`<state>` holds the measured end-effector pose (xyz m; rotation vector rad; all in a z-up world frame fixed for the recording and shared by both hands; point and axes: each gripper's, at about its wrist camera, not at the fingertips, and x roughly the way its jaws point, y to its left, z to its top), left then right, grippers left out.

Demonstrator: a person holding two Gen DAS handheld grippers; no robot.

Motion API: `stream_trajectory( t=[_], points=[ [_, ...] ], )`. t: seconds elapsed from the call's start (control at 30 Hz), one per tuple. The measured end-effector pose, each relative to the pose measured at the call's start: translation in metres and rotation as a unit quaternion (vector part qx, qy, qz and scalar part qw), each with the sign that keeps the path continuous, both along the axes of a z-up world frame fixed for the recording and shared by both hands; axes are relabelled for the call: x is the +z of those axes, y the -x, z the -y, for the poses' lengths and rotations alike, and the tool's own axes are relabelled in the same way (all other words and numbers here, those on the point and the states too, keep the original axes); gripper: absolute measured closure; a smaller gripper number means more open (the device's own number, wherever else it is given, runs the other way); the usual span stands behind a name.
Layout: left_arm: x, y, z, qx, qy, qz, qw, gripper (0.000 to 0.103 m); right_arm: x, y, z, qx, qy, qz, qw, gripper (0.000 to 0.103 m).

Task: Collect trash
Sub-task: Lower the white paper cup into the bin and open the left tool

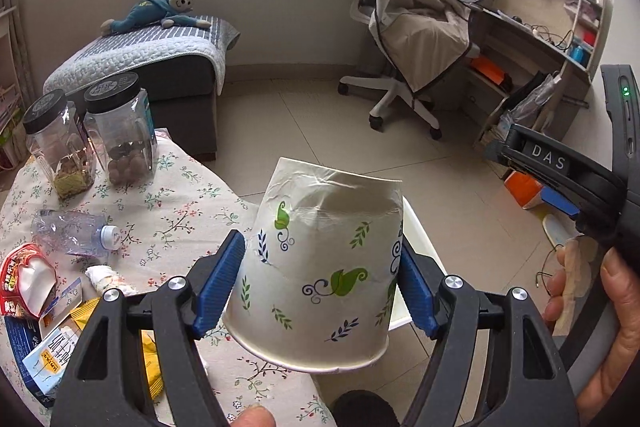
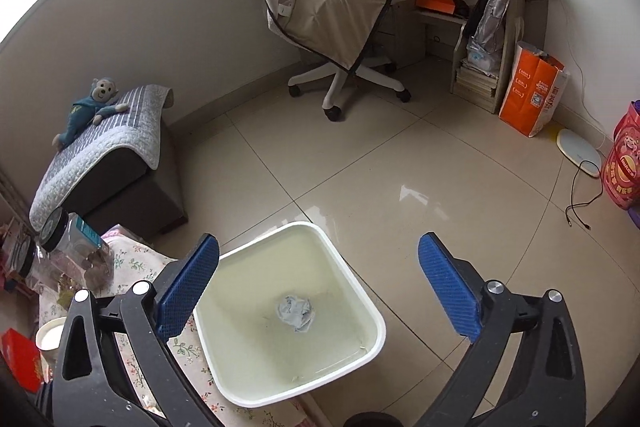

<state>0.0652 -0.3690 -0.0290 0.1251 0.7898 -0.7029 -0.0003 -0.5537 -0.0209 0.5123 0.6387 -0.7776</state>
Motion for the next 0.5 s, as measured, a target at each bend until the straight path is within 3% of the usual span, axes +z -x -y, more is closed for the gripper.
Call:
stream_trajectory(
  t=[0.23,0.5],
  points=[
    [-0.001,0.007,0.04,-0.026,-0.002,0.001,0.9997,0.03,0.004,0.027,0.028,-0.05,-0.017,0.032,0.998,0.007],
    [0.001,0.008,0.057,-0.051,-0.004,-0.011,0.9986,0.018,0.006,0.04,0.035,-0.069,-0.007,0.037,0.997,0.007]
  ],
)
